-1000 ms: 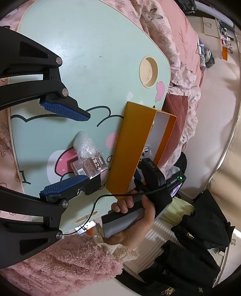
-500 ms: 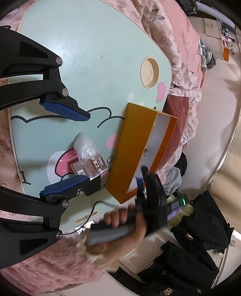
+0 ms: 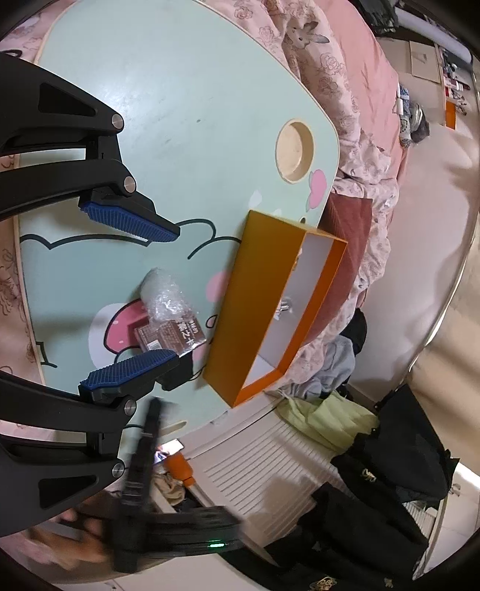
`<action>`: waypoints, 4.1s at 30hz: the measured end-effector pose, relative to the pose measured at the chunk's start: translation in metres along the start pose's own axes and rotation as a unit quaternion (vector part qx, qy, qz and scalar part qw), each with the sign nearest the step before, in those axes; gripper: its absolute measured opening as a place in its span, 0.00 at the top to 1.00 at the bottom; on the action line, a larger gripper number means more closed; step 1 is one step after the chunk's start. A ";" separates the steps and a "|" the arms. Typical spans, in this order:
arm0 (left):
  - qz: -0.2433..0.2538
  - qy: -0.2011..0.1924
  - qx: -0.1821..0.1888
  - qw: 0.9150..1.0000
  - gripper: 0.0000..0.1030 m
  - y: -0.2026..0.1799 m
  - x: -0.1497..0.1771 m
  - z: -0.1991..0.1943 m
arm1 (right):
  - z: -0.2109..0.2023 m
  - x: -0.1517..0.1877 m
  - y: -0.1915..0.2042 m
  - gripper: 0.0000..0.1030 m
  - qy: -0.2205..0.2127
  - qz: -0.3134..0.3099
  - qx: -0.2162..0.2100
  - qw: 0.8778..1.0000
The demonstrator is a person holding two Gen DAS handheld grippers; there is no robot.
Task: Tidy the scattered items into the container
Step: 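Carry the clear heart-shaped item out and release it on the table, then grasp the glass perfume bottle in the box with the left gripper, then carry the perfume bottle out and lay it on the table, then grasp the white tube in the box with the right gripper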
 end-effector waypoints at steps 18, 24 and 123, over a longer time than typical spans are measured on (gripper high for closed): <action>0.070 0.104 -0.083 0.989 0.47 -0.053 -0.106 0.060 | -0.003 0.007 0.021 0.54 -0.085 0.002 0.054 0.995; 0.080 0.186 -0.188 0.961 0.64 -0.029 -0.114 0.132 | -0.003 0.011 0.020 0.54 -0.086 0.014 0.041 0.995; 0.054 0.025 -0.054 0.997 0.43 0.018 0.010 0.004 | 0.139 -0.190 0.030 0.84 0.106 -0.080 0.082 0.988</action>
Point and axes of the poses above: each gripper's, at about its wrist camera, not at the fingertips, and z roughly the way its jaws point, y to its left, x to its underside, the point moved 10 cm from there along z, roughly the way its jaws point, and after that the axes turned 14 degrees about -z, right-handed, at the moved point
